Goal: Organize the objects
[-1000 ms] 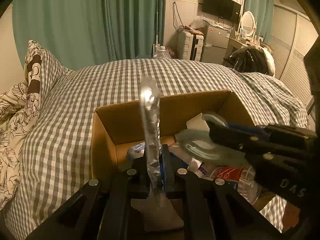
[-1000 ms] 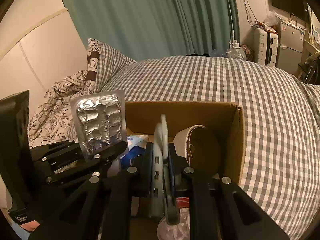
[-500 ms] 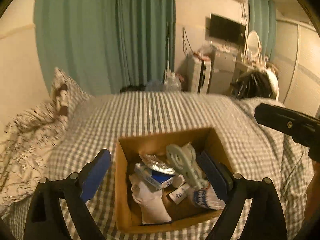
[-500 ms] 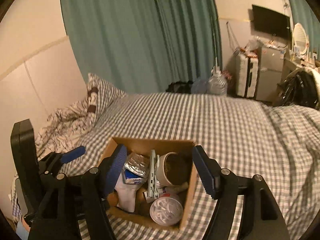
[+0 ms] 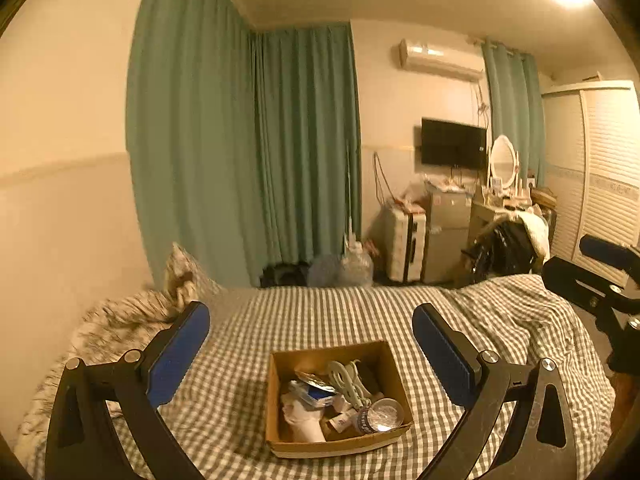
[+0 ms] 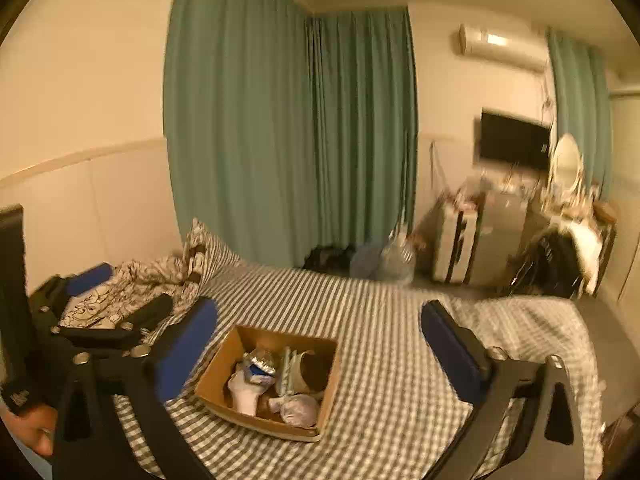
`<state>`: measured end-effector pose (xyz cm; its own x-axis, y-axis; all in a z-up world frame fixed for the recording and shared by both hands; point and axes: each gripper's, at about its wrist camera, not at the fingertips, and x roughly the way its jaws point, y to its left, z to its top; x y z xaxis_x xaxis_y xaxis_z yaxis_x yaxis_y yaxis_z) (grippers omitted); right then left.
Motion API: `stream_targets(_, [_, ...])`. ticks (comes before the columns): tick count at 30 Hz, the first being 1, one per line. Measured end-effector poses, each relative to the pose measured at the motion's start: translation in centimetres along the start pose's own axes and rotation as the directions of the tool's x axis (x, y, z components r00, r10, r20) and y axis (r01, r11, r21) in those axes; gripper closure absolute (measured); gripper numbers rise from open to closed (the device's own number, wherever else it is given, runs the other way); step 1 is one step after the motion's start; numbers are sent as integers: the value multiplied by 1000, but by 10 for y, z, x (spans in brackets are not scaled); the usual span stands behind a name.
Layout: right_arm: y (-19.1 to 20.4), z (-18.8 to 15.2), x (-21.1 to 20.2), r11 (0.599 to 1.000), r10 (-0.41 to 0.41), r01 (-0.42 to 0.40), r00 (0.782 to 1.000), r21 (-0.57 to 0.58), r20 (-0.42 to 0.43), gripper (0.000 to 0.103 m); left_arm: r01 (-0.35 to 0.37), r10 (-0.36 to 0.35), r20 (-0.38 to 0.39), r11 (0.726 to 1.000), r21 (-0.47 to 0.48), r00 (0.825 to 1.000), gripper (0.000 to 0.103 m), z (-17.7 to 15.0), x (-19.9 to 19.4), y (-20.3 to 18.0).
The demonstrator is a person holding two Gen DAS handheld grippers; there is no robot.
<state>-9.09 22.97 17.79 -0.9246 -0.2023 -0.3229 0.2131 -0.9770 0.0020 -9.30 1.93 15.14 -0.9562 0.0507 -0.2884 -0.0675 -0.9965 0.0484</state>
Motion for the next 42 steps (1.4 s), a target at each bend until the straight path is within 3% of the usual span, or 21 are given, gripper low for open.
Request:
stream_targets(6, [3, -18, -56, 996, -65, 70, 993, -48, 98, 0, 27, -22, 84, 998, -56, 996, 0, -32, -41, -7])
stream_targets(10, [-2, -69, -76, 995, -93, 97, 980, -11, 177, 0, -13, 17, 64, 998, -61, 998, 0, -80, -37, -14])
stream_targets(13, [-11, -112, -67, 987, -159, 152, 961, 48, 228, 0, -4, 6, 39, 999, -51, 999, 0, -103, -30, -20])
stream_targets(16, [-18, -134, -44, 988, -151, 141, 974, 67, 170, 0, 2, 0, 58, 999, -41, 998, 0, -116, -30, -27])
stream_targets(20, [-17, -145, -30, 985, -166, 159, 978, 65, 122, 0, -44, 44, 50, 999, 14, 998, 0, -125, -31, -33])
stream_targets(30, [-16, -154, -21, 983, -184, 180, 979, 46, 92, 0, -82, 82, 7, 997, -11, 997, 0, -131, -26, -20])
stream_targets(42, [-10, -153, -20, 982, -187, 184, 979, 42, 84, 0, -78, 77, -19, 996, -37, 997, 0, -134, -23, -13])
